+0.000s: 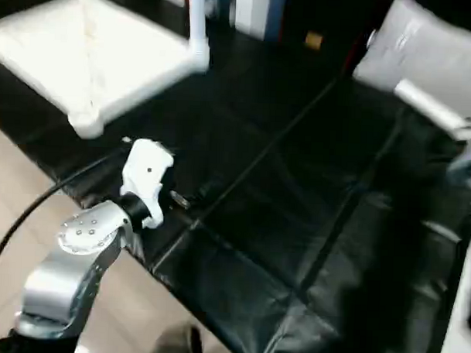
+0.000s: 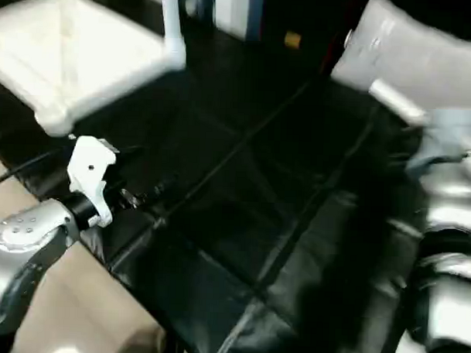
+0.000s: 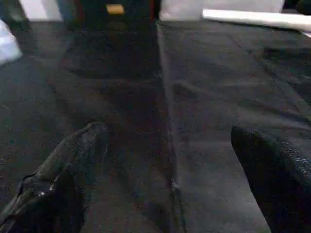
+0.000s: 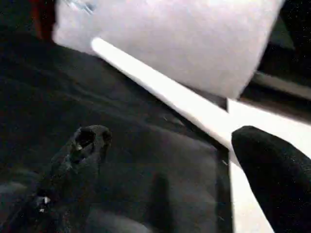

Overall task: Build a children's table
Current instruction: Move to table, then pick table leg

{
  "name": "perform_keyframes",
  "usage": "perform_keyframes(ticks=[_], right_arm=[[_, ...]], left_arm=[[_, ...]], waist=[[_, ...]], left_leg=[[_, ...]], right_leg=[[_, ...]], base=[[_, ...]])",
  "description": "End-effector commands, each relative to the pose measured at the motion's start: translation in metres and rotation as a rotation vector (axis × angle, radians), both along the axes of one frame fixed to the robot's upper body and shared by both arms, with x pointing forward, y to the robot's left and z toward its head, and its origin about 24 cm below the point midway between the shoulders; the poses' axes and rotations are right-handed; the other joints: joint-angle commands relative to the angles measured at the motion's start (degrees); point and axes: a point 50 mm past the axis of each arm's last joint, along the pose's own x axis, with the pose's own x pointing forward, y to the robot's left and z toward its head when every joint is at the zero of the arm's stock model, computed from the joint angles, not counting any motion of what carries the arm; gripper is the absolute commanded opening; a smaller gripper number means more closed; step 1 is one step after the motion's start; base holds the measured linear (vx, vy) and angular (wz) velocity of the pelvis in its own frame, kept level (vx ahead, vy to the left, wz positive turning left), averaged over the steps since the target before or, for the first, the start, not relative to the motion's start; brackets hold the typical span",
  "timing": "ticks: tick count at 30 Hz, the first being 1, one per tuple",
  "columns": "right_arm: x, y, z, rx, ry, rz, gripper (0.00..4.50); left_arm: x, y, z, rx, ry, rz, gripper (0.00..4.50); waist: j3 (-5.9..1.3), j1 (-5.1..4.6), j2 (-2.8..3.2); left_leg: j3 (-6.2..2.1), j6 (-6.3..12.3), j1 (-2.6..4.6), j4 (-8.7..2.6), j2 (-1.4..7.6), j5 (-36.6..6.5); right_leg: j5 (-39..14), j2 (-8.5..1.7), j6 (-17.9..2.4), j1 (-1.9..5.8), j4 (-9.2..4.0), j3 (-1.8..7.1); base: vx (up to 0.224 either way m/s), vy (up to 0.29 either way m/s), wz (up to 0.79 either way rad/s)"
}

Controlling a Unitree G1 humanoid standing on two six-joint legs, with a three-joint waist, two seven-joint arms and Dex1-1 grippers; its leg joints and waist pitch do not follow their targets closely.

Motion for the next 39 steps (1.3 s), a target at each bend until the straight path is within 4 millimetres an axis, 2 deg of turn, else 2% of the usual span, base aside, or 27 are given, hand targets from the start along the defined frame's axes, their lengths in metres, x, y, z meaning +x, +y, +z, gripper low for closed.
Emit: perform_keyframes(ticks=[1,3,4,5,6,7,10,11,12,13,14,15,16,17,18,19,20,21,22,23,24,25,27,29,31,35,39], right_arm=[[-0.004,-0.007,0.002,0.005,-0.001,-0.017,4.5],[-0.008,-0.017,0.006,0.003,-0.012,-0.043,4.5],[-0.009,-0.017,0.006,0.003,-0.013,-0.046,4.5],[-0.01,-0.019,0.006,0.005,-0.016,-0.054,4.5],[-0.014,-0.027,0.01,0.04,-0.05,-0.079,4.5],[-0.016,-0.028,0.011,0.051,-0.06,-0.086,4.5],[-0.02,-0.035,0.016,0.091,-0.115,-0.084,4.5],[-0.026,-0.042,0.018,0.115,-0.154,-0.098,4.5],[-0.029,-0.047,0.021,0.103,-0.165,-0.116,4.5],[-0.03,-0.047,0.021,0.101,-0.167,-0.118,4.5],[-0.034,-0.052,0.023,0.088,-0.174,-0.134,4.5],[-0.038,-0.058,0.028,0.079,-0.194,-0.165,4.5],[-0.038,-0.058,0.028,0.079,-0.194,-0.165,4.5],[-0.039,-0.061,0.036,0.076,-0.233,-0.168,4.5],[-0.041,-0.064,0.044,0.069,-0.256,-0.179,4.5],[-0.043,-0.066,0.046,0.067,-0.251,-0.19,4.5],[-0.045,-0.068,0.046,0.072,-0.248,-0.195,4.5],[-0.046,-0.07,0.046,0.08,-0.251,-0.199,4.5],[-0.047,-0.071,0.045,0.084,-0.251,-0.209,4.5],[-0.05,-0.073,0.042,0.093,-0.248,-0.235,4.5],[-0.051,-0.074,0.041,0.098,-0.246,-0.25,4.5],[-0.057,-0.08,0.036,0.142,-0.262,-0.309,4.5],[-0.061,-0.082,0.036,0.16,-0.284,-0.324,4.5],[-0.064,-0.085,0.035,0.142,-0.285,-0.333,4.5],[-0.069,-0.088,0.034,0.148,-0.293,-0.351,4.5],[-0.08,-0.097,0.029,0.157,-0.298,-0.387,4.5],[-0.081,-0.096,0.026,0.176,-0.3,-0.37,4.5]], left_arm=[[-0.002,0.0,0.011,-0.013,-0.02,-0.031,4.45],[-0.004,-0.001,0.018,-0.017,-0.03,-0.06,4.45],[-0.004,-0.001,0.018,-0.018,-0.03,-0.063,4.45],[-0.005,-0.002,0.018,-0.02,-0.031,-0.07,4.45],[-0.008,-0.004,0.02,-0.036,-0.034,-0.095,4.45],[-0.01,-0.005,0.02,-0.043,-0.035,-0.1,4.45],[-0.012,-0.006,0.022,-0.068,-0.006,-0.121,4.45],[-0.014,-0.009,0.022,-0.07,0.006,-0.144,4.45],[-0.013,-0.011,0.023,-0.072,0.01,-0.158,4.45],[-0.012,-0.011,0.023,-0.073,0.011,-0.161,4.45],[-0.011,-0.014,0.023,-0.082,0.016,-0.177,4.45],[-0.009,-0.017,0.025,-0.092,0.021,-0.196,4.45],[-0.009,-0.017,0.025,-0.092,0.021,-0.196,4.45],[-0.007,-0.017,0.028,-0.108,0.027,-0.231,4.45],[-0.003,-0.014,0.032,-0.123,0.03,-0.258,4.45],[-0.002,-0.011,0.035,-0.116,0.026,-0.265,4.45],[-0.002,-0.009,0.036,-0.103,0.021,-0.272,4.45],[-0.003,-0.008,0.037,-0.095,0.021,-0.282,4.45],[-0.004,-0.007,0.037,-0.096,0.024,-0.288,4.45],[-0.005,-0.006,0.037,-0.099,0.032,-0.29,4.45],[-0.005,-0.006,0.036,-0.101,0.038,-0.288,4.45],[-0.01,-0.007,0.036,-0.107,0.054,-0.309,4.45],[-0.015,-0.011,0.037,-0.137,0.07,-0.35,4.45],[-0.018,-0.013,0.037,-0.126,0.08,-0.372,4.45],[-0.021,-0.011,0.037,-0.12,0.09,-0.377,4.45],[-0.025,-0.009,0.036,-0.116,0.109,-0.381,4.45],[-0.026,-0.006,0.037,-0.113,0.112,-0.375,4.45]], waist=[[-2.45,-0.29,-0.73],[-1.44,-0.26,-0.3],[-1.1,-0.22,-0.24],[-0.89,-0.28,-0.49],[-1.29,-0.54,-0.97],[-1.36,-0.55,-0.73],[-1.5,-0.97,-0.65],[-2.4,-0.86,0.25],[-2.09,-0.96,0.22],[-1.75,-1.03,-0.01],[-1.61,-0.96,0.45],[-1.24,-0.88,0.62],[-0.62,-0.34,2.77],[-0.5,-0.49,1.54],[0.28,-0.25,2.35],[-0.29,-0.71,-0.25],[-0.43,-0.46,0.54],[0.14,-0.72,1.0],[-0.1,-0.86,0.61],[-0.38,-0.86,0.86],[-0.52,-0.9,1.99],[0.16,-1.02,1.61],[-0.2,-0.84,1.93],[-0.37,-0.8,1.76],[-0.02,-0.67,1.82],[0.14,-0.29,1.71],[0.22,0.32,1.71]], left_leg=[[-2.44,7.94,1.71,-3.76,5.43,-4.2],[-2.43,8.57,1.68,-3.79,5.5,-3.5],[-2.5,8.84,1.56,-3.77,5.56,-3.1],[-2.49,9.61,1.42,-3.66,5.52,-1.4],[-2.19,11.3,1.35,-3.19,5.36,2.1],[-2.21,13.62,1.03,-2.7,5.22,6.6],[-2.13,17.68,0.66,-1.87,5.33,10.6],[-2.32,17.9,0.58,-1.54,5.28,11.7],[-2.4,18.81,0.52,-1.44,5.73,12.3],[-2.29,19.06,0.48,-1.55,5.75,11.0],[-2.34,18.94,0.41,-1.63,5.66,9.9],[-2.24,18.29,0.57,-1.86,5.78,7.2],[-2.61,17.34,0.57,-1.93,5.85,6.1],[-2.43,15.87,1.18,-2.37,6.32,1.9],[-2.39,13.97,1.06,-2.81,5.95,-0.7],[-2.17,12.81,0.9,-2.88,5.39,-1.7],[-2.27,12.63,0.65,-2.66,5.03,-0.5],[-1.94,12.38,0.58,-2.71,4.77,-0.9],[-1.9,12.16,0.59,-2.71,4.73,-0.9],[-1.98,12.04,0.64,-2.71,4.79,-0.4],[-2.0,12.34,0.9,-2.63,5.02,0.7],[-2.15,13.46,0.66,-2.71,5.17,2.0],[-2.18,14.83,0.67,-2.39,5.18,3.9],[-2.24,16.0,0.51,-2.24,5.16,5.0],[-2.2,16.42,0.42,-2.27,5.05,3.8],[-2.2,15.1,0.6,-2.43,4.99,1.9],[-2.19,14.53,0.72,-2.51,4.97,1.4]], right_leg=[[3.4,-7.45,-16.2,2.54,-4.42,4.14],[3.8,-7.49,-16.9,2.31,-4.37,4.22],[4.2,-7.67,-17.1,2.38,-4.24,4.27],[5.8,-7.64,-17.4,2.69,-3.92,4.31],[10.5,-7.48,-17.7,2.91,-3.26,4.41],[16.8,-7.27,-17.8,2.88,-2.29,4.35],[27.2,-7.06,-17.4,2.67,-1.07,4.15],[29.0,-7.01,-17.6,2.97,-0.57,3.98],[30.8,-6.83,-17.6,2.51,-0.5,3.8],[29.3,-6.89,-17.6,2.45,-0.86,3.71],[27.8,-6.99,-17.7,2.5,-1.05,3.67],[23.6,-7.17,-17.9,2.42,-1.77,3.69],[21.1,-7.41,-18.3,2.2,-1.74,3.62],[14.9,-7.18,-19.2,2.15,-2.67,3.72],[10.2,-7.39,-19.6,2.3,-3.24,3.73],[7.4,-7.39,-19.7,3.14,-3.39,4.05],[7.1,-7.55,-19.5,3.26,-3.02,4.17],[4.3,-7.5,-18.7,2.84,-3.76,4.22],[3.5,-7.48,-18.3,3.04,-3.87,4.21],[3.0,-7.38,-17.8,3.01,-3.78,4.13],[4.4,-7.05,-17.7,2.6,-3.66,4.02],[7.2,-6.9,-17.7,2.33,-3.32,4.09],[11.8,-7.12,-18.1,2.37,-2.68,4.15],[14.7,-6.99,-18.3,2.45,-2.36,3.97],[13.6,-6.96,-17.9,2.37,-2.61,3.86],[9.9,-6.92,-17.2,2.43,-3.07,3.92],[7.4,-6.85,-16.8,2.25,-3.28,3.93]], base=[[0.0,0.0,0.0],[0.0,0.0,0.0],[0.0,0.0,0.0],[0.0,0.0,0.0],[0.0,0.0,0.0],[0.0,0.0,0.0],[0.0,0.0,0.0],[0.0,0.0,0.0],[0.0,0.0,0.0],[0.0,0.0,0.0],[0.0,0.0,0.0],[0.0,0.0,0.0],[0.0,0.0,0.0],[0.0,0.0,0.0],[-0.053,0.012,-0.01],[-0.055,0.006,-0.03],[-0.055,0.006,-0.03],[0.0,0.0,0.0],[0.0,0.0,0.0],[0.0,0.0,0.0],[0.0,0.0,0.0],[0.0,0.0,0.0],[0.0,0.0,0.0],[0.0,0.0,0.0],[0.0,0.0,0.0],[0.0,0.0,0.0],[0.0,0.0,0.0]])
